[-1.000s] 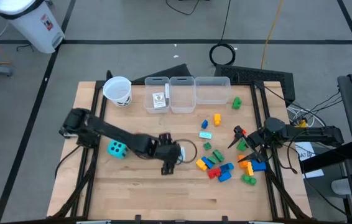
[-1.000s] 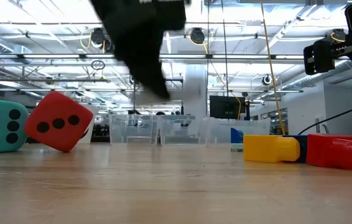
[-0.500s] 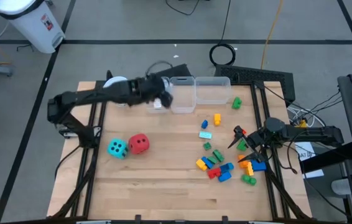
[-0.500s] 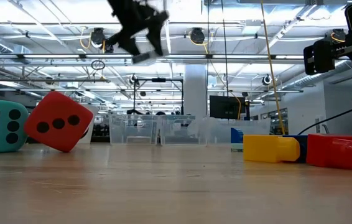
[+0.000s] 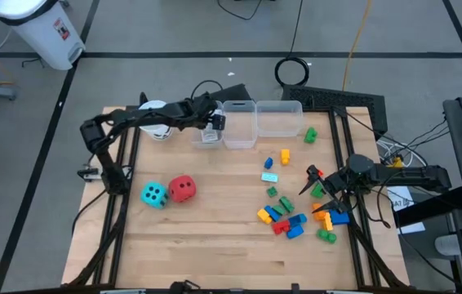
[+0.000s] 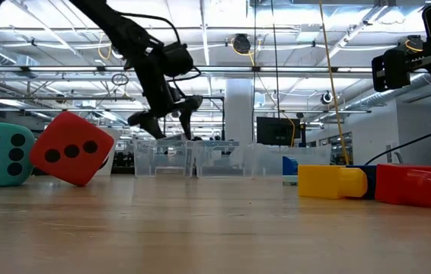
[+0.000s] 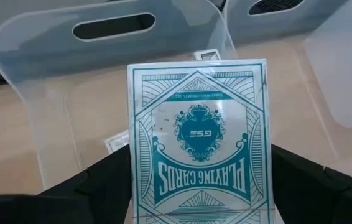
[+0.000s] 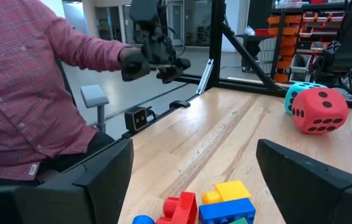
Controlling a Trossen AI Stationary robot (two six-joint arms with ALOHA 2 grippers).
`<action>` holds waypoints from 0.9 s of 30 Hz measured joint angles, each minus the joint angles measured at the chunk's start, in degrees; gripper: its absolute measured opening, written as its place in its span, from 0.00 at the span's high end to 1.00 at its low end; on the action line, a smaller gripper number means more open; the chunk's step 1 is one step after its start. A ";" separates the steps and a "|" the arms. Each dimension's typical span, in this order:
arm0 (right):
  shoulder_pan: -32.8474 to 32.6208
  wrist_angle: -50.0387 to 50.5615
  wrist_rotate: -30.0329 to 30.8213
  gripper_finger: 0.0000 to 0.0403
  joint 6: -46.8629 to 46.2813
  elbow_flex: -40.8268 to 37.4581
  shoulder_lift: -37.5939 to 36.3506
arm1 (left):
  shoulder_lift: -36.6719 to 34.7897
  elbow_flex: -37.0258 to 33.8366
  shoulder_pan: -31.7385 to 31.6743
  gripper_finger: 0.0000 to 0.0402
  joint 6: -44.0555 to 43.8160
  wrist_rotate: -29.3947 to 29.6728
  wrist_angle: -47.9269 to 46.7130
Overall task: Pick & Place Toys
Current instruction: Put the light blue deck of cards into the left transparent bin, then put the light blue dice into the middle transparent bin
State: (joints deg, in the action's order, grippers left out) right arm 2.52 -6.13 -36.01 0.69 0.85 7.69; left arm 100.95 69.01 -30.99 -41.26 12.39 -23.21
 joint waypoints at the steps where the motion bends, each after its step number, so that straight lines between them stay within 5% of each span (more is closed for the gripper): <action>1: 0.00 0.00 0.00 0.22 0.01 0.02 0.02 | 0.26 0.07 -0.03 0.18 0.59 0.50 -0.10; 8: -0.01 -0.01 -0.02 0.22 0.02 0.00 0.02 | 0.92 0.09 -0.12 0.05 2.09 3.17 0.13; 16: -0.01 -0.01 -0.03 0.22 0.00 0.01 0.02 | 0.11 0.44 -0.40 0.03 6.53 1.55 0.34; 22: 0.00 -0.02 -0.04 0.22 -0.01 0.00 0.02 | -7.99 1.56 0.58 0.02 12.72 -7.47 1.41; 27: 0.00 -0.02 -0.04 0.22 0.02 0.02 0.01 | -17.35 1.58 6.19 0.02 18.88 -4.18 1.30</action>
State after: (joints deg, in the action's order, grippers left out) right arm 2.52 -6.15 -36.05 0.71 0.86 7.69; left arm 83.60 70.59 -24.81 -22.39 8.21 -21.91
